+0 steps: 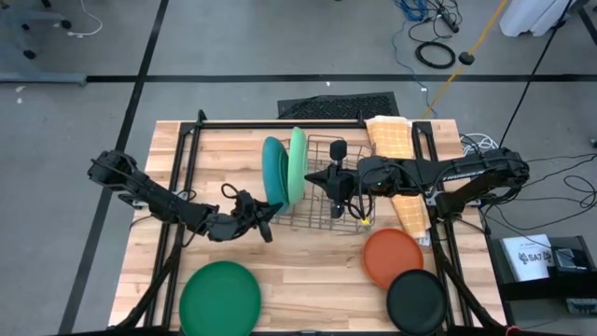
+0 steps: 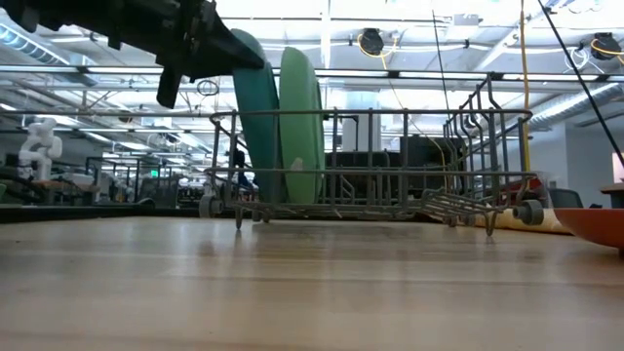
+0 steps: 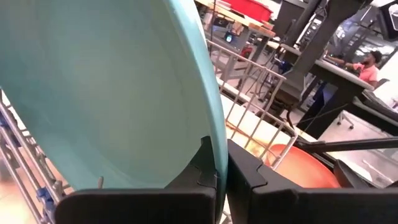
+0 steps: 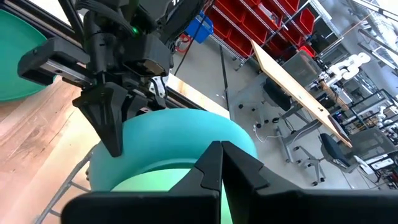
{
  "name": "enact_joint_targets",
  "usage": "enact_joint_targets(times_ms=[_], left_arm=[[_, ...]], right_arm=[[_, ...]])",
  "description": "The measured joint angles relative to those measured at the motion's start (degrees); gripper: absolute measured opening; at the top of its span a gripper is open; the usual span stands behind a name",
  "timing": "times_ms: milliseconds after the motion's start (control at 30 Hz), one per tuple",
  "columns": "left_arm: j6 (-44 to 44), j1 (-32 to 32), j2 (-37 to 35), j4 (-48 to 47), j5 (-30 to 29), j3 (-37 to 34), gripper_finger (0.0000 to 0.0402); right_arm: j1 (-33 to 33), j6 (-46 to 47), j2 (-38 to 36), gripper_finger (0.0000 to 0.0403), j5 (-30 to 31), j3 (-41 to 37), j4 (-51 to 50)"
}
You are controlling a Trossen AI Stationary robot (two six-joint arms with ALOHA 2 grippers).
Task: Sort dishes
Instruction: Put the blue plate in the dishwasher rack
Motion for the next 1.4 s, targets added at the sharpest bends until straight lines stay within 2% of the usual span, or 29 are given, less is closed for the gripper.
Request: enact_joint_targets(times_ms=[200, 567, 967, 1400], left_arm=[[8.7, -0.4, -0.2, 8.1, 2.0, -0.2, 0.0012], [14.6, 0.3, -3.0, 8.9, 5.3, -0.1, 0.0012], [5.9, 5.0, -3.1, 5.6, 8.1, -0.1, 0.0012], [2.6, 5.8, -3.0, 3.4, 8.3, 0.0, 0.0012]], right_arm=[[0.0, 0.0, 0.0, 0.0003, 0.0, 0.0, 0.0], [0.3, 3.6, 0.0, 0.0003, 0.0, 0.0, -0.1], [2.5, 9.1, 0.0, 0.0003, 0.0, 0.0, -0.1], [3.0, 14.7, 0.0, 0.0003, 0.1, 0.0, 0.5]])
